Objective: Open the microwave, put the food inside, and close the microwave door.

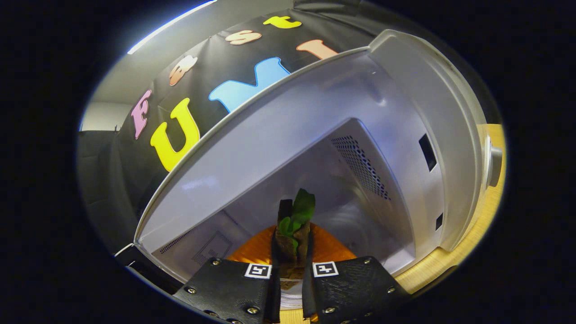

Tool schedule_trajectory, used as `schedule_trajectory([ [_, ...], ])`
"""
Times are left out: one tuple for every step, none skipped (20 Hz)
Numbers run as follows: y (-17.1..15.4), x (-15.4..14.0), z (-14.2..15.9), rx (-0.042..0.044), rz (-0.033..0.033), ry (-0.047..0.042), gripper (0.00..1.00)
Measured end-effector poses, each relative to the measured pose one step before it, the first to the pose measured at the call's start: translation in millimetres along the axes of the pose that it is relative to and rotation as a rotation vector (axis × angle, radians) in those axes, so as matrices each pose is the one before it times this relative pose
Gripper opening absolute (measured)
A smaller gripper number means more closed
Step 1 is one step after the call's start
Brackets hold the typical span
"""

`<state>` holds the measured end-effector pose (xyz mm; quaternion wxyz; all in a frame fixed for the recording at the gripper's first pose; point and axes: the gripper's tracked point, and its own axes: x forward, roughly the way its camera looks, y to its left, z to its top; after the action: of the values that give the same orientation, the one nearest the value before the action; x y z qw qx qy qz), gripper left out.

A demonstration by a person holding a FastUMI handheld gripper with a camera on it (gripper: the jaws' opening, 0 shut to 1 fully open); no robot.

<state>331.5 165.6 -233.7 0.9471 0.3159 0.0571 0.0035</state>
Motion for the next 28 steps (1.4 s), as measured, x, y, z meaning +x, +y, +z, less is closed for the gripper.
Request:
schedule_trajectory([
  [2.16, 1.34, -1.33, 0.01876, 0.01052, -0.00584, 0.22],
  [-1.45, 2.35, -2.55, 0.00325, -0.00805, 0.00101, 0.22],
  [-2.96, 1.17, -0.78, -0.00986, -0.00874, -0.00428, 0.22],
  [-0.2, 0.5, 1.09, -0.02169, -0.00242, -0.00521, 0.24],
  [-1.1, 0.4, 0.53, -0.03833, -0.00133, -0.00791, 0.28],
  [-3.16, 0.17, 0.08, -0.0599, -0.0185, 0.00301, 0.33],
  [-5.31, -2.26, -0.82, -0.06787, -0.02271, 0.00686, 0.38],
  [1.24, -1.84, 0.91, -0.04707, 0.00995, 0.00356, 0.39],
  [-3.11, -1.85, -3.38, -0.04327, -0.01585, 0.01691, 0.51],
  [-4.72, -1.09, -4.37, -0.02929, -0.01461, 0.02373, 0.62],
  [-2.97, -1.17, -1.89, -0.01309, -0.00588, 0.01454, 0.72],
  [-4.22, -0.35, -1.57, -0.00296, -0.00631, 0.01109, 0.71],
  [-3.77, -0.36, -2.28, 0.00312, -0.00685, 0.01394, 0.71],
  [-6.07, -1.08, -2.41, -0.00394, -0.0185, 0.01684, 0.71],
  [-4.76, -0.55, -2.09, -0.01142, -0.008, 0.01391, 0.77],
  [0.49, -0.5, -3.47, -0.01375, 0.01423, 0.0149, 0.77],
  [-0.15, -6.8, 1.83, -0.01964, 0.00923, 0.00907, 0.77],
  [0.94, -2.45, -0.25, -0.02604, 0.0092, 0.00391, 0.79],
  [1.32, -3.59, -1.36, -0.02954, 0.00845, 0.00512, 0.8],
  [1.46, -4.63, 1.18, -0.04492, 0.00417, -0.00091, 0.82],
  [-0.23, -5.73, 4.69, -0.06132, -0.00143, -0.02406, 0.87],
  [-1.14, -5.18, 6.0, -0.07654, -0.00577, -0.03, 0.88],
  [1.19, -6.71, 6.33, -0.07989, 0.00197, -0.02729, 0.89],
  [3.05, -4.95, 5.59, -0.0621, 0.01529, -0.02476, 0.9],
  [1.35, -7.15, 2.28, -0.04876, 0.01351, -0.0171, 0.98],
  [-0.1, -6.76, 5.89, -0.02772, 0.01211, -0.0224, 0.98],
  [0.45, -6.05, 5.6, -0.00243, 0.01146, -0.01876, 0.98],
  [0.38, -3.94, 0.78, 0.01287, 0.01447, -0.0006, 0.96],
])
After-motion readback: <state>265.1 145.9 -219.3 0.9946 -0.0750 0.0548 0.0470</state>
